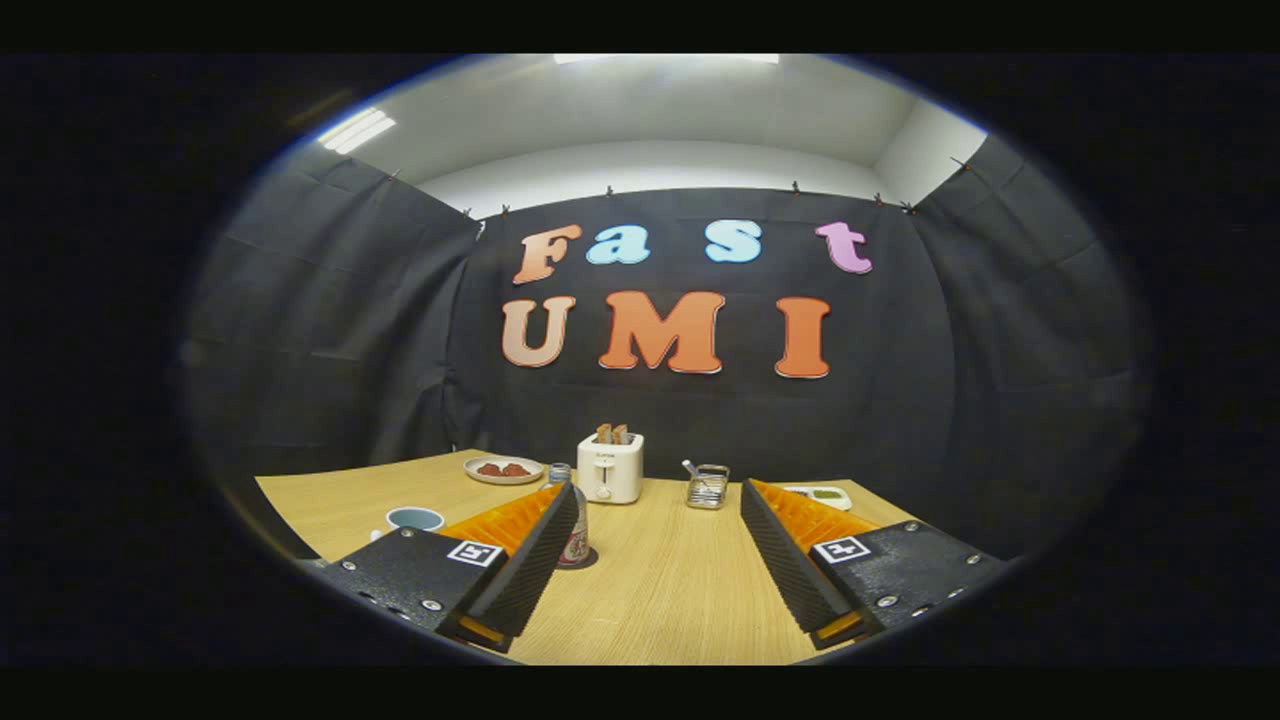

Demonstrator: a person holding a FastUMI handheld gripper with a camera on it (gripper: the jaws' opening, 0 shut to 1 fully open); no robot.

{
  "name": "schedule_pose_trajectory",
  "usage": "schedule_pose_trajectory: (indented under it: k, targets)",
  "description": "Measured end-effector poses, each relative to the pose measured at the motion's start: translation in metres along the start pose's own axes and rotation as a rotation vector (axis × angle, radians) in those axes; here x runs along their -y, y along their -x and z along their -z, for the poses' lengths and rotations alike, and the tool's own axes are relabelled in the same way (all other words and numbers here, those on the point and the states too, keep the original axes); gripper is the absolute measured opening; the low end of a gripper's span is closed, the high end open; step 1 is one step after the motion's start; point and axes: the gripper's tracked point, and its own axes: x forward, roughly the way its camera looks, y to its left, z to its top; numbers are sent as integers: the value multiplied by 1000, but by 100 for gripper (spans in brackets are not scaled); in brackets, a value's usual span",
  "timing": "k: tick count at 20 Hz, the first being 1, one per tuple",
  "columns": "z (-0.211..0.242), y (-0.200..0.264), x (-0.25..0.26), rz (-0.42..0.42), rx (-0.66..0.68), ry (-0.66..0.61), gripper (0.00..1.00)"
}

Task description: Take the bottle from table, then pour the juice into the cup, finally place the bottle on the coaster

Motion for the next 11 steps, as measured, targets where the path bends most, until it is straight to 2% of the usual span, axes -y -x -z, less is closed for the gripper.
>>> schedule_pose_trajectory:
  k: [11]
  targets:
    - [-9,1,4,19,43,-30,97]
